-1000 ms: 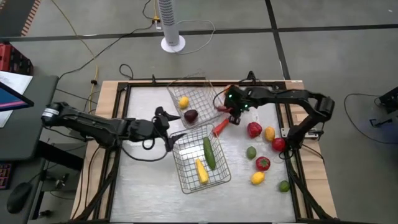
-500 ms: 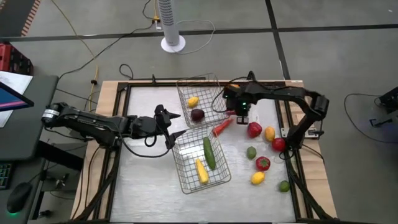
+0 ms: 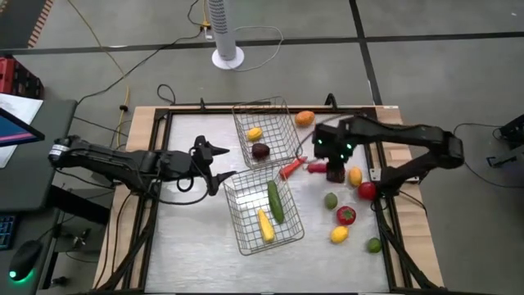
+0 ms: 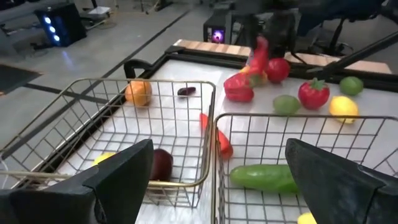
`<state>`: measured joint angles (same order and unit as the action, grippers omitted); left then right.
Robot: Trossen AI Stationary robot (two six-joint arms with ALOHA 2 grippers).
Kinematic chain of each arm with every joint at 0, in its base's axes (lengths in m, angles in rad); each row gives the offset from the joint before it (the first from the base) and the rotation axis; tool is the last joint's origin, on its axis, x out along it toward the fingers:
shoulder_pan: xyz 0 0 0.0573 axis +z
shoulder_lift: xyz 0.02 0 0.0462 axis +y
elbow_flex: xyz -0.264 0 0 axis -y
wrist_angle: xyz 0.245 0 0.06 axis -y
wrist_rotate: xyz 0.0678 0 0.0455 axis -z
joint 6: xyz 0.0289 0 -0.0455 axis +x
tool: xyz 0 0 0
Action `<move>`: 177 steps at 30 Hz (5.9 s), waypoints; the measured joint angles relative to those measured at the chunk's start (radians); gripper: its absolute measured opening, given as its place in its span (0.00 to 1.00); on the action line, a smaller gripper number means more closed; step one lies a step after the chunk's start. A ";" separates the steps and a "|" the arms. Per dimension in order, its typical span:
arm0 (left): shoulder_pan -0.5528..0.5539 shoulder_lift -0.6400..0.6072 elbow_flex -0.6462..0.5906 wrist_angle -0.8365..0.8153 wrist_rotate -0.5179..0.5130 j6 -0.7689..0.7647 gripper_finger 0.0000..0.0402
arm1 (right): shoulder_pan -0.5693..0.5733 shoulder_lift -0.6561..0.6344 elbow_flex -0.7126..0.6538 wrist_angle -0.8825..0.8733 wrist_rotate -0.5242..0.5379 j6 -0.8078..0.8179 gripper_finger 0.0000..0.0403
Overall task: Sort produce into baskets
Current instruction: Put the red chili pepper into the bottom wire basket, then put the orange carrot into the bottom wire basket, then put the red bell pepper into the bottom wire basket
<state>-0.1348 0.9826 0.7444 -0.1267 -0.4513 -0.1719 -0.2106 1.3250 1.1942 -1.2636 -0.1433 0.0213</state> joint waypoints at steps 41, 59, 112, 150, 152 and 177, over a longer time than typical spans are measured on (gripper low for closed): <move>-0.016 -0.015 -0.002 -0.088 0.291 -0.017 0.88 | -0.106 0.241 0.054 0.242 0.485 -0.174 0.72; -0.020 -0.020 -0.002 -0.094 0.177 0.026 0.88 | -0.038 0.267 0.045 0.512 0.249 -0.240 0.72; -0.022 -0.023 -0.001 -0.112 0.175 0.021 0.88 | -0.123 0.256 -0.334 0.625 0.170 -0.310 0.34; -0.022 -0.024 -0.001 -0.122 0.149 0.003 0.88 | 0.329 0.266 0.306 0.373 0.263 -0.072 0.56; -0.022 -0.024 -0.001 -0.123 0.149 0.003 0.88 | 0.327 0.266 0.306 0.334 0.271 -0.075 0.61; -0.022 -0.024 -0.001 -0.147 0.149 -0.026 0.88 | 0.387 0.186 -0.156 0.074 0.173 0.379 0.66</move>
<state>-0.1566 0.9588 0.7433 -0.2737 -0.3019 -0.1980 0.1766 1.5105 1.0385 -1.1900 0.0300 0.3999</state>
